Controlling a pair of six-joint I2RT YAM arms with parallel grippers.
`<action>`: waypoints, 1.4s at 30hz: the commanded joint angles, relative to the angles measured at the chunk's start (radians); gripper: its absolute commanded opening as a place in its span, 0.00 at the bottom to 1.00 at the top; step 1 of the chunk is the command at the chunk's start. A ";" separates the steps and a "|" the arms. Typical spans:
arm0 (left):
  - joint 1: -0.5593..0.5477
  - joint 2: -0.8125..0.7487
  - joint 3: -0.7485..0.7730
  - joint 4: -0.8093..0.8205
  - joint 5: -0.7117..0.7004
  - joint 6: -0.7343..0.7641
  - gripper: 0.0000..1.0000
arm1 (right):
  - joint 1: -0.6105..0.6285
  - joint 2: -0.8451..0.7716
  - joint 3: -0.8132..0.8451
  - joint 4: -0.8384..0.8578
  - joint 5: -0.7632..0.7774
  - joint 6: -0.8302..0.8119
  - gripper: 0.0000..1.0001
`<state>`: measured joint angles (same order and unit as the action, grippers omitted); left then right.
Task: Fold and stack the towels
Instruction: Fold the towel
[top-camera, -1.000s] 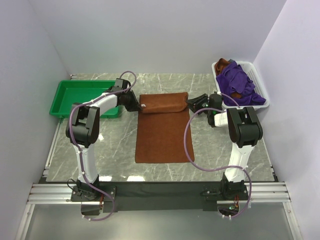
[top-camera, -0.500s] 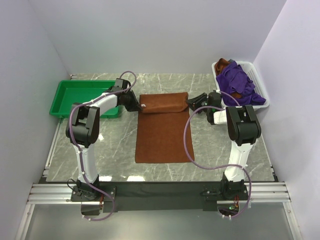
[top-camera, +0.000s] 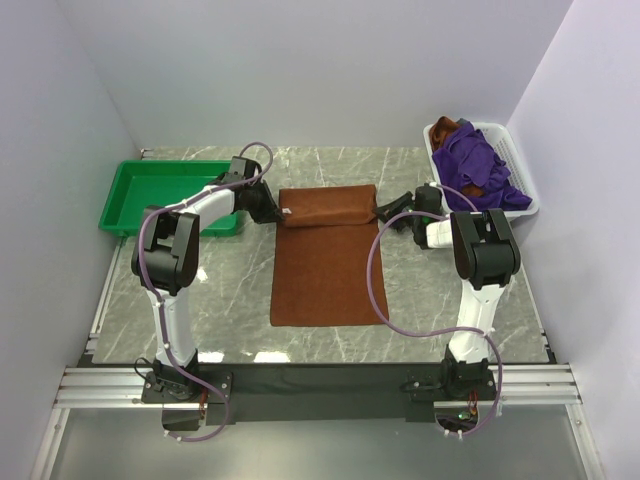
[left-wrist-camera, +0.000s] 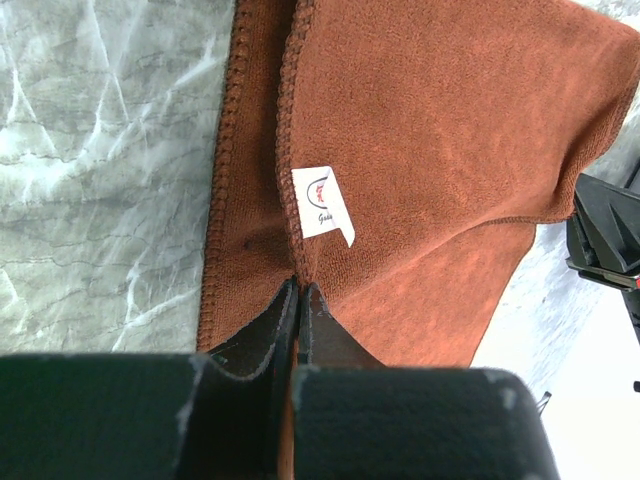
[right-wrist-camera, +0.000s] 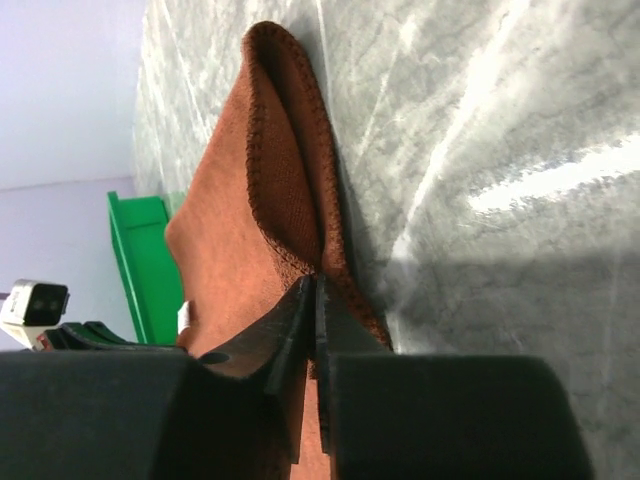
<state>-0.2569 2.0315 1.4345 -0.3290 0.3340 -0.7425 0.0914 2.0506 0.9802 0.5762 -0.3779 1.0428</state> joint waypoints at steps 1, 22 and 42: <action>0.001 -0.027 0.040 -0.025 -0.018 0.031 0.01 | -0.005 -0.050 0.038 -0.027 0.024 -0.056 0.08; 0.051 -0.080 0.204 -0.192 -0.035 0.060 0.01 | -0.004 -0.337 0.212 -0.568 0.114 -0.263 0.00; 0.058 -0.340 0.076 -0.292 -0.035 0.086 0.01 | 0.002 -0.586 0.137 -0.831 0.131 -0.323 0.00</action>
<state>-0.2169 1.7439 1.5280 -0.5869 0.3363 -0.6930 0.1051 1.5105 1.1328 -0.2134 -0.2970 0.7555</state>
